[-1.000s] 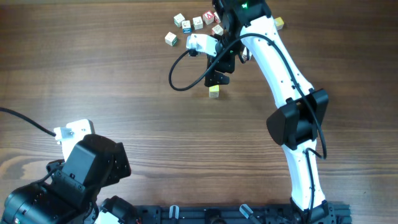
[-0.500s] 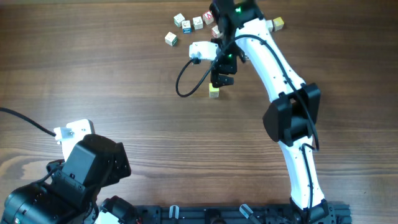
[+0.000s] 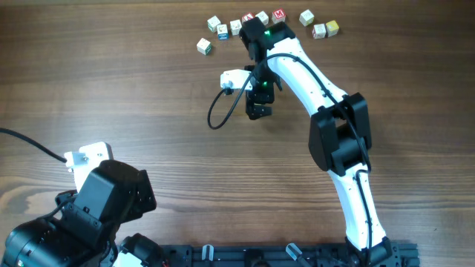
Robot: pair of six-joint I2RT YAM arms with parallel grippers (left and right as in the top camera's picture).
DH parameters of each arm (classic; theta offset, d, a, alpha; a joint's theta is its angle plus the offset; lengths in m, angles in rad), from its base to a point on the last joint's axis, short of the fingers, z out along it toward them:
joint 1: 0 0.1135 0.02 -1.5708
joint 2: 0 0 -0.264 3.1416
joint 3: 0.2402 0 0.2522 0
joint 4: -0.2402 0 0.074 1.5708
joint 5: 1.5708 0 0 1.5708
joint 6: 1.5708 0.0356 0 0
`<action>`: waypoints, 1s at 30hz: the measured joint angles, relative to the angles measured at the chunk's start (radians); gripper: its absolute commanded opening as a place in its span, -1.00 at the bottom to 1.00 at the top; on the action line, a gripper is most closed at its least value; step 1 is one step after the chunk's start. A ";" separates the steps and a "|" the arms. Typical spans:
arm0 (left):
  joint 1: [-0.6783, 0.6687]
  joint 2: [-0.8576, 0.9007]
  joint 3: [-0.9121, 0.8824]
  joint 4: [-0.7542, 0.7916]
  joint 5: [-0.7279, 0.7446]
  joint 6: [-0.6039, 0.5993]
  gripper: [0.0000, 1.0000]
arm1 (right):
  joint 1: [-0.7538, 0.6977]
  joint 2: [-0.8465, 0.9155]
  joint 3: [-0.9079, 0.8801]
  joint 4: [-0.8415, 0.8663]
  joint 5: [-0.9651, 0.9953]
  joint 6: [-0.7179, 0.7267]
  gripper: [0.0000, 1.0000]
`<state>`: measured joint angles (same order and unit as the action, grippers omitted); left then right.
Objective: Form a tower
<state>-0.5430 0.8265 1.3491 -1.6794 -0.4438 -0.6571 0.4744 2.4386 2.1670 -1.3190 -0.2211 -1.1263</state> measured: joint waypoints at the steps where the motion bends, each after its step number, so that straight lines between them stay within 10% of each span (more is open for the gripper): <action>1: 0.000 0.000 0.000 0.000 0.000 0.000 1.00 | 0.000 0.000 -0.008 0.002 0.002 0.000 0.98; 30: 0.000 0.000 0.000 0.000 0.000 0.000 1.00 | 0.000 0.047 -0.013 0.042 0.043 0.003 0.60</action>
<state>-0.5430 0.8265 1.3491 -1.6791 -0.4438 -0.6571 0.4744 2.4855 2.1544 -1.2766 -0.1780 -1.1229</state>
